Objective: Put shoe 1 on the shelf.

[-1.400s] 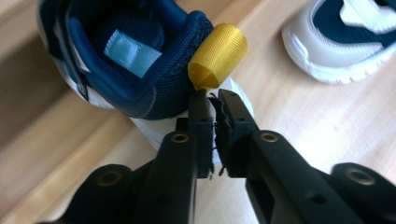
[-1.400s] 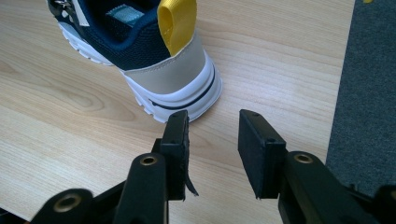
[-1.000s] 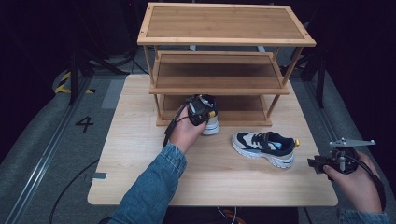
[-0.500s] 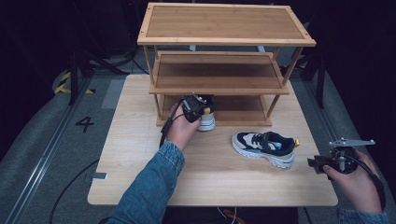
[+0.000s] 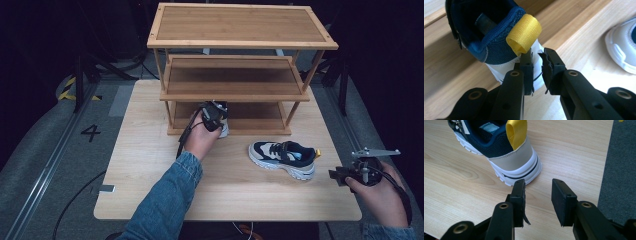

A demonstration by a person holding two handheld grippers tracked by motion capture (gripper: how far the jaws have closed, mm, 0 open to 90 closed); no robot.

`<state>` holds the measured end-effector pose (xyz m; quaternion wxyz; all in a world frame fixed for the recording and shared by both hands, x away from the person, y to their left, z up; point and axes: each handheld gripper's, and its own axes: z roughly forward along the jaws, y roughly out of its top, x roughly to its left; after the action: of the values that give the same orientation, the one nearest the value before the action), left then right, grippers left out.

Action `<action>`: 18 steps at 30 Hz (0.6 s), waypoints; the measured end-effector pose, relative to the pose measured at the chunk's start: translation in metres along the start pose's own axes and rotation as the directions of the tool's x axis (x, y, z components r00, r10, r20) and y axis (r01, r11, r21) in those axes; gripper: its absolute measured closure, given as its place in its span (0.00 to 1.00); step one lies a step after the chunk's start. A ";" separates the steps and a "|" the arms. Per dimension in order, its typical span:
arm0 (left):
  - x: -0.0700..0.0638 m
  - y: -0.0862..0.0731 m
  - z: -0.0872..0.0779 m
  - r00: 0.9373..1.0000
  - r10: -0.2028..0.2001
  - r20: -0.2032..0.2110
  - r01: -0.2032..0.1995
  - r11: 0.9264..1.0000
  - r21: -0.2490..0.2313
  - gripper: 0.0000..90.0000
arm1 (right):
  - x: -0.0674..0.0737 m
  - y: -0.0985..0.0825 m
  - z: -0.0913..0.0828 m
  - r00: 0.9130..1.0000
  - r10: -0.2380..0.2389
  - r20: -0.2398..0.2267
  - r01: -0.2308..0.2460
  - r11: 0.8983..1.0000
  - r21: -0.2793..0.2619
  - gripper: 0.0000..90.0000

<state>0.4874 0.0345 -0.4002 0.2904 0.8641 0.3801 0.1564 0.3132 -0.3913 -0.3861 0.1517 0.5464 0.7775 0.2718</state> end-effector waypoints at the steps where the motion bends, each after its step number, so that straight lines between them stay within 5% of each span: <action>1: 0.000 -0.001 0.002 1.000 0.012 -0.006 -0.012 1.000 -0.012 0.84 | 0.001 0.000 0.000 1.000 0.000 -0.003 0.000 1.000 0.002 0.72; 5: -0.001 -0.001 0.006 0.998 0.053 -0.020 -0.054 0.998 -0.029 0.79 | 0.002 0.001 0.001 1.000 -0.007 -0.005 0.007 1.000 -0.002 0.72; 10: -0.003 -0.003 0.007 0.999 0.032 -0.008 -0.032 0.998 -0.048 0.74 | 0.002 0.003 0.001 1.000 -0.011 -0.003 0.011 1.000 0.000 0.72; 18: -0.003 -0.016 -0.022 0.999 0.021 0.038 -0.019 0.999 -0.042 0.65 | 0.004 0.013 0.006 0.999 -0.032 -0.018 0.032 0.999 -0.011 0.71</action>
<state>0.4657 0.0489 -0.3928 0.3139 0.8646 0.3624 0.1506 0.3251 -0.3821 -0.3832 0.1519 0.5307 0.7861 0.2781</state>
